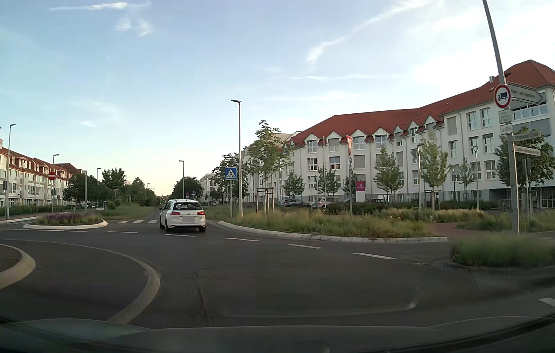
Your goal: Follow the waypoints while adhering to traffic rules and regulations
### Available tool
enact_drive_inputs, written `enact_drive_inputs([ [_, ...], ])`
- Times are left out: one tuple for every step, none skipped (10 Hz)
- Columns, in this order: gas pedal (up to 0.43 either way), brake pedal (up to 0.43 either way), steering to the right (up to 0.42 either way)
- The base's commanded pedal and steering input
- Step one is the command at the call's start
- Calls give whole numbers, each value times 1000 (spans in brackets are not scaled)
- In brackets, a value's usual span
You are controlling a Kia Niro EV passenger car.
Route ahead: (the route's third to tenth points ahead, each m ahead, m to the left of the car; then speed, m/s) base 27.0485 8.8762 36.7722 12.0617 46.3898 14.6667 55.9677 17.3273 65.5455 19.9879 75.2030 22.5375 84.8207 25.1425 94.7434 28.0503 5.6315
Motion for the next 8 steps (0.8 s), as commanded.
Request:
enact_drive_inputs([
  [197, 0, -62],
  [189, 0, -85],
  [177, 0, -88],
  [177, 0, -94],
  [177, 0, -116],
  [177, 0, -132],
  [177, 0, -141],
  [177, 0, -141],
])
